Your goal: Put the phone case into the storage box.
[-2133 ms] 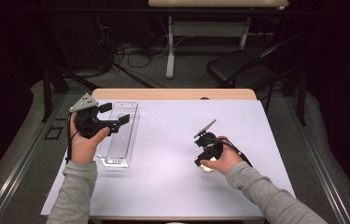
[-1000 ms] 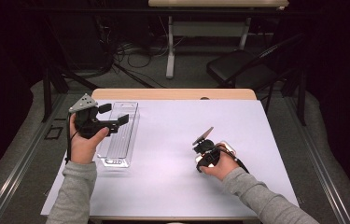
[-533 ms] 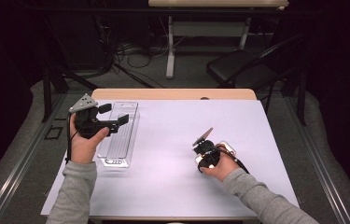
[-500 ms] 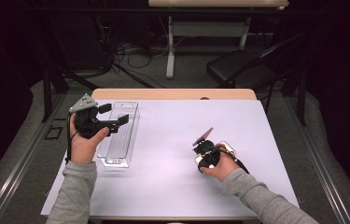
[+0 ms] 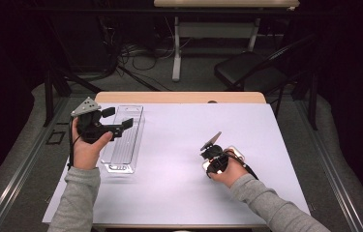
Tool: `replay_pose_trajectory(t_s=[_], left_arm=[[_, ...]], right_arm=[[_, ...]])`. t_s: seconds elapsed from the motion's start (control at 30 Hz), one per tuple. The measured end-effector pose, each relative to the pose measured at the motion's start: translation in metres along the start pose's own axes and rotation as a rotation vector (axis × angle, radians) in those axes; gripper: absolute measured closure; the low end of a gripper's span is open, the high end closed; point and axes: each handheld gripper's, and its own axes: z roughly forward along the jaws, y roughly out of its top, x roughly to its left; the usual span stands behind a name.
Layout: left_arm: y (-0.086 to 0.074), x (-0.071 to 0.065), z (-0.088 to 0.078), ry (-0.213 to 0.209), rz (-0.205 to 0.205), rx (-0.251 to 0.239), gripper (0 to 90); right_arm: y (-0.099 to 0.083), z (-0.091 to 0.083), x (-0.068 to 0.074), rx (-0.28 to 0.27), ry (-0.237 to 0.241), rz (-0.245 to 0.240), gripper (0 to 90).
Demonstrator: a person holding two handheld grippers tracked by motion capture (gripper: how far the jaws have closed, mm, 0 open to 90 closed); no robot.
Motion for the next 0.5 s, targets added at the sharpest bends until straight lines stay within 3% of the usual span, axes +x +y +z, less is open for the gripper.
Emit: replay_pose_trajectory(t_s=[0.5], left_arm=[[-0.0002,0.0006,-0.0009,0.001,-0.005,-0.005,13.9]], right_arm=[[-0.0005,-0.0004,-0.0005,0.002,0.004,-0.005,89.4]])
